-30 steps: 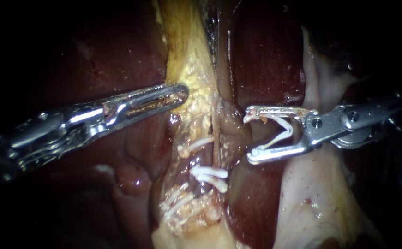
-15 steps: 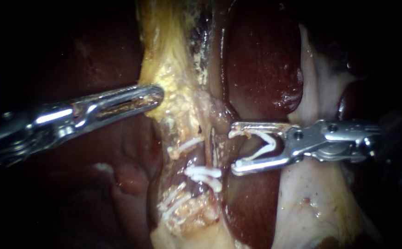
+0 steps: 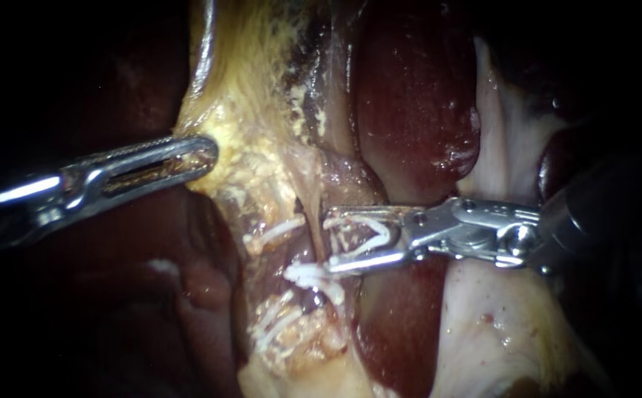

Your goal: Clipping third clip right tube

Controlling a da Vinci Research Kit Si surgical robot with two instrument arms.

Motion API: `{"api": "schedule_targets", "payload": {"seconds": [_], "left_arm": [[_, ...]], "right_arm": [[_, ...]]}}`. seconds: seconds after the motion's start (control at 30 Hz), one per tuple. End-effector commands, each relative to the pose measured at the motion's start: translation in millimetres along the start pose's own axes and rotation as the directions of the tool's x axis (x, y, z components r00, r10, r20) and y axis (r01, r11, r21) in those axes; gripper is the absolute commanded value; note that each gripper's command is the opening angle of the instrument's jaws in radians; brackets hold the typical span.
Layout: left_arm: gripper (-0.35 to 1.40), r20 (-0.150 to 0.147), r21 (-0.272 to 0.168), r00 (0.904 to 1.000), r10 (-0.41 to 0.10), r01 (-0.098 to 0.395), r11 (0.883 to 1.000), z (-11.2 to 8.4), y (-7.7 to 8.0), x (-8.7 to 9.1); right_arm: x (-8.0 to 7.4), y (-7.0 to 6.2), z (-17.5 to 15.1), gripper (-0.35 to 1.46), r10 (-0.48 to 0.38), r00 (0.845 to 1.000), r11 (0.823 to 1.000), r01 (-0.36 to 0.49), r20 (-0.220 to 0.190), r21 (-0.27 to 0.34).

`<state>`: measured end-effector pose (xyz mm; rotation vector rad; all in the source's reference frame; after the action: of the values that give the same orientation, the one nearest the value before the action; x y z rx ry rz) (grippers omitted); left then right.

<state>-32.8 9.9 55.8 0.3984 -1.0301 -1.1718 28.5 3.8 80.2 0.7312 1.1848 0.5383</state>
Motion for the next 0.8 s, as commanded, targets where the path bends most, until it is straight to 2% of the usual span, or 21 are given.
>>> {"api": "schedule_targets", "payload": {"seconds": [0.03, 0.2, 0.37, 0.6, 0.8], "left_arm": [[-0.35, 0.001, 0.001, 1.0000, 0.001, -0.001, 1.000, -0.1, 0.0, 0.0], [-0.35, 0.003, 0.002, 1.0000, 0.000, 0.000, 1.000, -0.4, 0.3, -0.3], [-0.35, 0.004, -0.002, 1.0000, 0.000, 0.000, 1.000, -0.6, 0.9, -0.4], [-0.35, 0.006, -0.007, 1.0000, -0.001, 0.001, 1.000, -0.9, 1.7, -0.6], [-0.35, 0.006, -0.007, 1.0000, -0.001, 0.001, 1.000, -0.9, 1.8, -0.6]], "right_arm": [[0.1, 0.0, 0.3, 0.58, 0.005, 1.000, 1.000, -0.006, 0.004, 0.009], [0.5, -0.2, 1.1, 0.57, 0.061, 0.997, 0.993, -0.055, -0.051, 0.100], [1.2, -1.0, 0.9, 0.53, 0.144, 0.985, 0.970, -0.122, -0.093, 0.208], [1.9, -1.8, 0.6, 0.51, 0.209, 0.974, 0.942, -0.176, -0.091, 0.285], [2.1, -2.4, 0.8, 0.49, 0.263, 0.961, 0.909, -0.216, -0.087, 0.356]]}}
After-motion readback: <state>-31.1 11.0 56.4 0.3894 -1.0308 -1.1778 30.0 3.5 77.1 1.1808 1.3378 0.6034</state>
